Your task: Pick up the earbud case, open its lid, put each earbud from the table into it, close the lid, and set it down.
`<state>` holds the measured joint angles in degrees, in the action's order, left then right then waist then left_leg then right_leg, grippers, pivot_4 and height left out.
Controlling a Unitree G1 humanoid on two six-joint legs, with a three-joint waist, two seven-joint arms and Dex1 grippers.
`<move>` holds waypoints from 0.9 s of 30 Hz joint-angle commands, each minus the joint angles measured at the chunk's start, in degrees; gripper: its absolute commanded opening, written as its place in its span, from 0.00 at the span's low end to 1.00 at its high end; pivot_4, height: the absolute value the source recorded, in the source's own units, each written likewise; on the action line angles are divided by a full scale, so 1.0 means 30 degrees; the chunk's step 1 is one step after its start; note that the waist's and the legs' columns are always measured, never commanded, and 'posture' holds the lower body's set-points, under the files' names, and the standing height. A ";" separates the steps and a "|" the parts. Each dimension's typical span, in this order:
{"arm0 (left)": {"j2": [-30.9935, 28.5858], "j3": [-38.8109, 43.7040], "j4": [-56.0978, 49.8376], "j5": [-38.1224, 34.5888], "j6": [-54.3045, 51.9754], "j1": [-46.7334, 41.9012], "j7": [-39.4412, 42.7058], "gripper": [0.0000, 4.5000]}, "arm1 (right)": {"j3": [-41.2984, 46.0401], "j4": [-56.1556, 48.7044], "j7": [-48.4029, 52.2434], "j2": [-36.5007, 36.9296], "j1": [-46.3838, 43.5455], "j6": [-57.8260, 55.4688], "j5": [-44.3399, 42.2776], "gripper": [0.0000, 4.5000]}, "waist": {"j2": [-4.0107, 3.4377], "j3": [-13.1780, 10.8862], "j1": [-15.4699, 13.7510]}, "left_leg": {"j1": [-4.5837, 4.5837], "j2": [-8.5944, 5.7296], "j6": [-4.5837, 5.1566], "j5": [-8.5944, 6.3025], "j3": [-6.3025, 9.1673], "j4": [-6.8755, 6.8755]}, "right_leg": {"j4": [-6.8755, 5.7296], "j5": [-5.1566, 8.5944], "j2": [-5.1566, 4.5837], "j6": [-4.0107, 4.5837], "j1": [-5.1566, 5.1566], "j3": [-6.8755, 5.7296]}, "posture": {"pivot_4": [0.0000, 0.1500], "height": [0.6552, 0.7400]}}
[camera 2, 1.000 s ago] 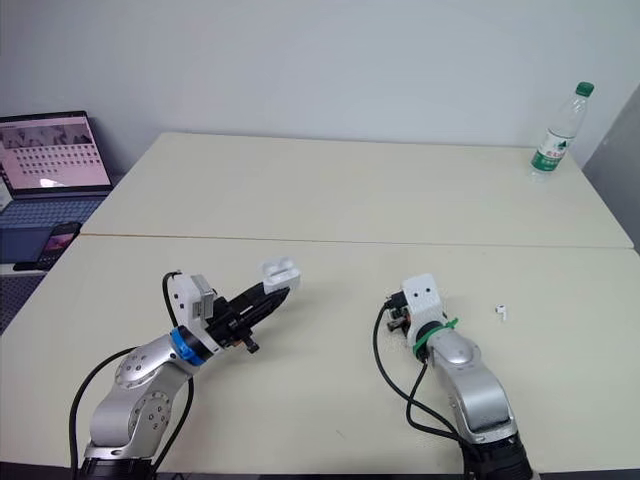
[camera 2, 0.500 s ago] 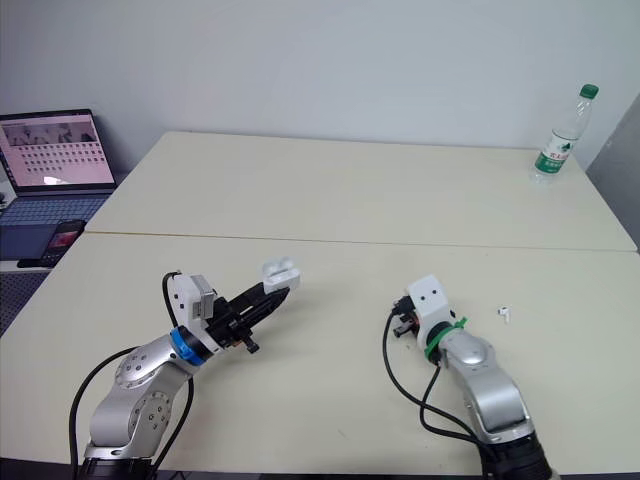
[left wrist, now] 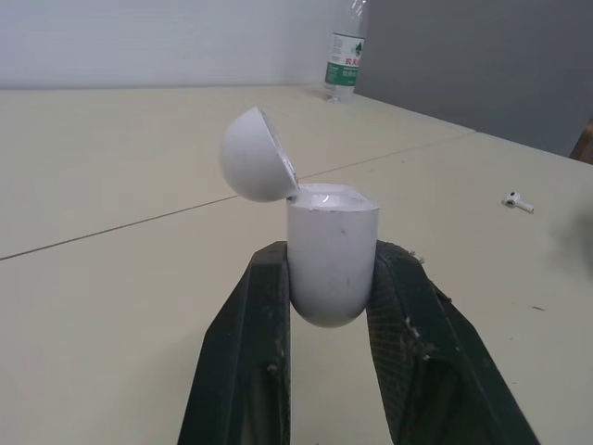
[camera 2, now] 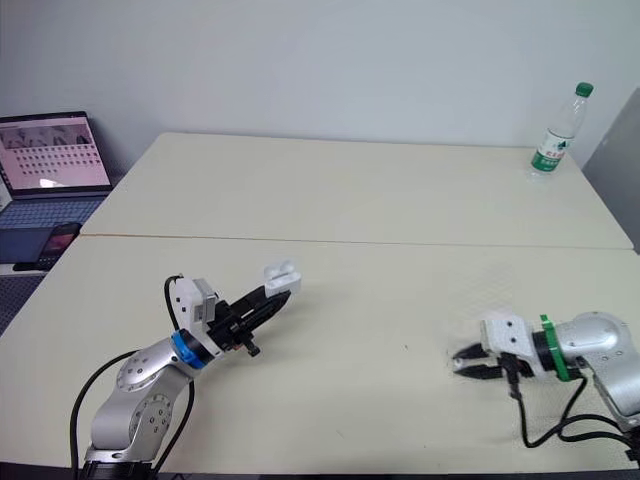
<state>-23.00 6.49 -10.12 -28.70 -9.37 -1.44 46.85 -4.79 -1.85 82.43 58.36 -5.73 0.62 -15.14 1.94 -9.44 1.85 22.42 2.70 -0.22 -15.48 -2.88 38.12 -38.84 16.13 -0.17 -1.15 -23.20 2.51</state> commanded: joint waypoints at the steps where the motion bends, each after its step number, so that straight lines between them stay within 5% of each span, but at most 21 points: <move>1: 0.0027 0.0090 -0.0726 -0.0007 0.0526 0.0249 -0.0035 0.17 | -0.0403 0.1301 0.1508 -0.0093 -0.0770 0.1878 0.0154 0.16 | 0.0008 -0.0010 0.0009 | -0.0007 0.0003 0.0000 0.0001 -0.0009 0.0005 | -0.0009 0.0000 -0.0001 0.0001 0.0000 0.0004 | 1.00 0.95; 13: -0.0066 0.0143 -0.1013 0.0010 0.0491 0.0533 -0.0033 0.17 | -0.1630 0.4381 0.1494 -0.0947 -0.2432 0.4561 0.1905 0.16 | 0.0010 -0.0034 -0.0049 | -0.0022 0.0002 -0.0002 0.0003 -0.0034 0.0022 | -0.0031 -0.0003 -0.0047 0.0004 0.0005 0.0028 | 1.00 0.95; 20: -0.0152 -0.0016 -0.1014 -0.0043 0.0275 0.0455 0.0133 0.17 | -0.1034 0.2724 0.0237 -0.0421 -0.1685 0.2723 0.1744 0.64 | 0.0009 -0.0033 -0.0074 | -0.0028 -0.0002 -0.0002 0.0004 -0.0031 0.0030 | -0.0036 -0.0004 -0.0080 0.0005 0.0015 0.0022 | 1.00 0.95; 27: -0.0271 -0.0144 -0.0757 -0.0098 0.0127 0.0159 0.0308 0.17 | 0.0739 -0.2915 -0.2223 0.1173 0.0799 -0.4533 0.0867 0.64 | 0.0001 -0.0035 -0.0129 | -0.0013 -0.0011 -0.0005 0.0002 -0.0011 0.0017 | -0.0038 -0.0004 -0.0100 0.0004 0.0008 0.0008 | 1.00 0.95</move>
<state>-23.32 5.84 -10.89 -28.48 -9.59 -0.26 47.15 -5.36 -6.02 77.46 60.37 -3.80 -7.21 -10.79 1.94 -9.55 1.46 22.38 2.65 -0.24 -15.47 -2.92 38.18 -38.96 16.12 -0.48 -1.14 -23.18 2.54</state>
